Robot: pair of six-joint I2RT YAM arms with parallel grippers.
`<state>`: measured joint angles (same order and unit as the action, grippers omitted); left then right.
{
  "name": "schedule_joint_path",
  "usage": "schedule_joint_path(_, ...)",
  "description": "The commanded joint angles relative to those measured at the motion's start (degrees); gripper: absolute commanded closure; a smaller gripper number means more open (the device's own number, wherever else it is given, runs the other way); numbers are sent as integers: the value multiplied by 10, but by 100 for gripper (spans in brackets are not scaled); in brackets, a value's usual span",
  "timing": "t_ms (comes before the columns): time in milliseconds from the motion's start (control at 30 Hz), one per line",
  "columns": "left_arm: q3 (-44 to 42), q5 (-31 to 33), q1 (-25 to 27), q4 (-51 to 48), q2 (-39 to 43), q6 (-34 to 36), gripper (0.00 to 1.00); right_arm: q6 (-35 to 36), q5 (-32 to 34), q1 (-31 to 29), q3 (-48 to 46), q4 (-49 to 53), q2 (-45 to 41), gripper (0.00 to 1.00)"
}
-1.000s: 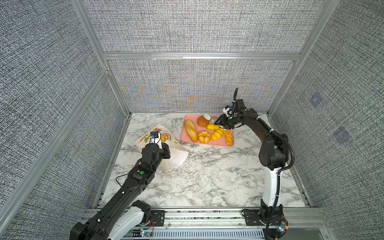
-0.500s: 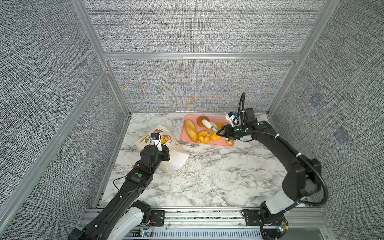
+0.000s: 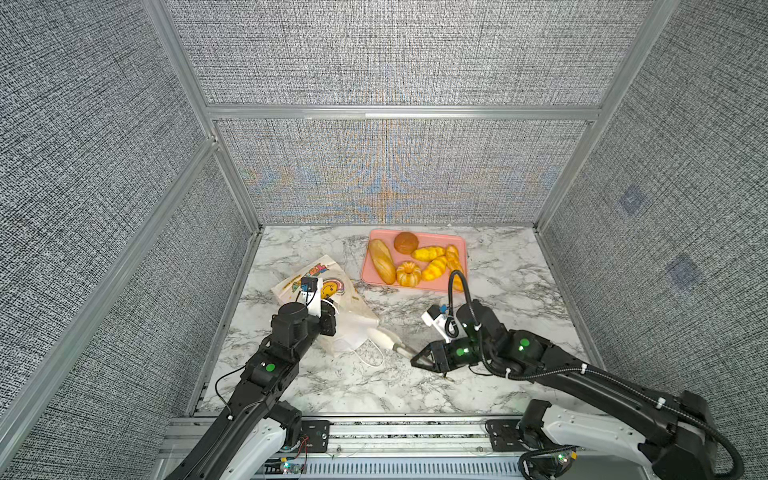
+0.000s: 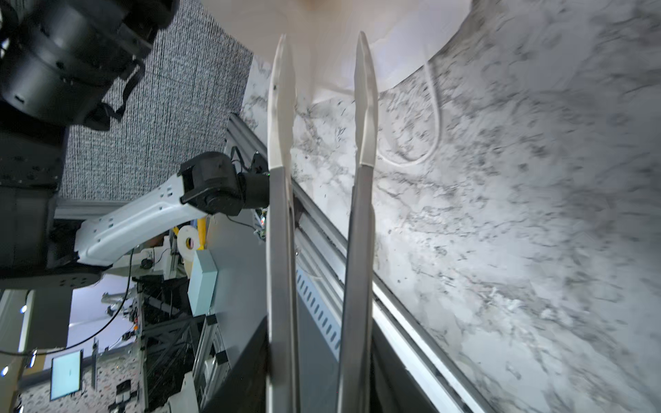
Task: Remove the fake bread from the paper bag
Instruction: 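Move the open tongs with the right gripper back to the bag opening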
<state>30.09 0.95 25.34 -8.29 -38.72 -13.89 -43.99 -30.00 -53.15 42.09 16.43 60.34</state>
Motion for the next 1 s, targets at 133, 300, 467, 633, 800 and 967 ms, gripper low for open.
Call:
schedule_joint_path(133, -3, -56, 0, -24, 27, 21, 100, -38, 14, -39, 28, -177, 122, 61)
schedule_joint_path(300, -12, -63, 0, -10, 39, 21, 100, -36, 47, -40, 130, -169, 251, 61)
schedule_joint_path(467, -13, -61, 0, -1, 33, 6, 100, -52, 99, -43, 201, -166, 339, 60)
schedule_joint_path(633, -14, -43, 0, 14, 33, -14, 100, -76, 139, -43, 246, -165, 396, 59)
schedule_joint_path(800, -28, -41, 0, 46, 35, -26, 100, -87, 155, -43, 285, -161, 437, 58)
schedule_joint_path(967, -36, -42, 0, 67, 28, -30, 100, -96, 162, -43, 304, -170, 464, 59)
